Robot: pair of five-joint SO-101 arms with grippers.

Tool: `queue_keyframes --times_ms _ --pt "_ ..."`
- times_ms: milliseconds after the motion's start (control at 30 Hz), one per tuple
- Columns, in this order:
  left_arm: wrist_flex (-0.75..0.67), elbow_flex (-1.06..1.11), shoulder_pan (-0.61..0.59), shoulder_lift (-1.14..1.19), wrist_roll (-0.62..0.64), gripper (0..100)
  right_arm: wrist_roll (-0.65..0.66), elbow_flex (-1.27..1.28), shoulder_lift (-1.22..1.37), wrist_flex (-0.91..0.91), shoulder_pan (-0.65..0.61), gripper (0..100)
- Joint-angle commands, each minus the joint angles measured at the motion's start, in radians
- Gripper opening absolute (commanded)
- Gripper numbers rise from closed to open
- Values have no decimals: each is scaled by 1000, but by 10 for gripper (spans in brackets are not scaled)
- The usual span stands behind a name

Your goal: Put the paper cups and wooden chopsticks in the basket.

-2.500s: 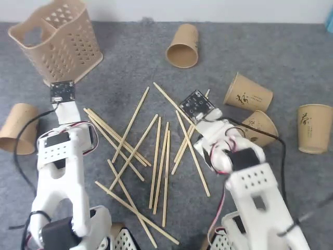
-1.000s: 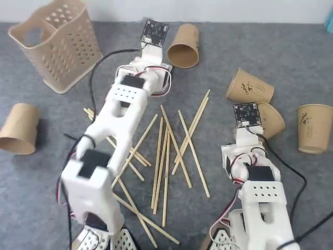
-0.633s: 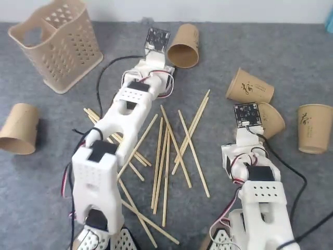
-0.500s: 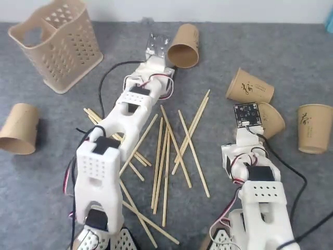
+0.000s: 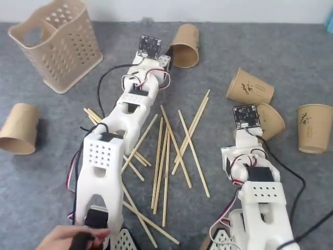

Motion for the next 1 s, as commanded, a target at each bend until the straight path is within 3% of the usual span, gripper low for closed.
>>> queue_keyframes --times_ms 0,233,433,633,833,967 --pt "32 -219 -20 74 14 175 15 -5 -30 -15 -7 119" --pt "275 -498 -21 203 14 174 17 -2 -30 -21 -25 119" --pt "318 -481 -41 146 15 174 17 -2 -30 -24 -28 119" --pt "483 -352 -29 -9 48 173 17 -2 -30 -25 -28 119" --pt "457 -93 34 -213 74 173 17 -2 -30 -25 -30 119" --pt "195 91 63 -258 69 173 17 -2 -30 -25 -30 119"
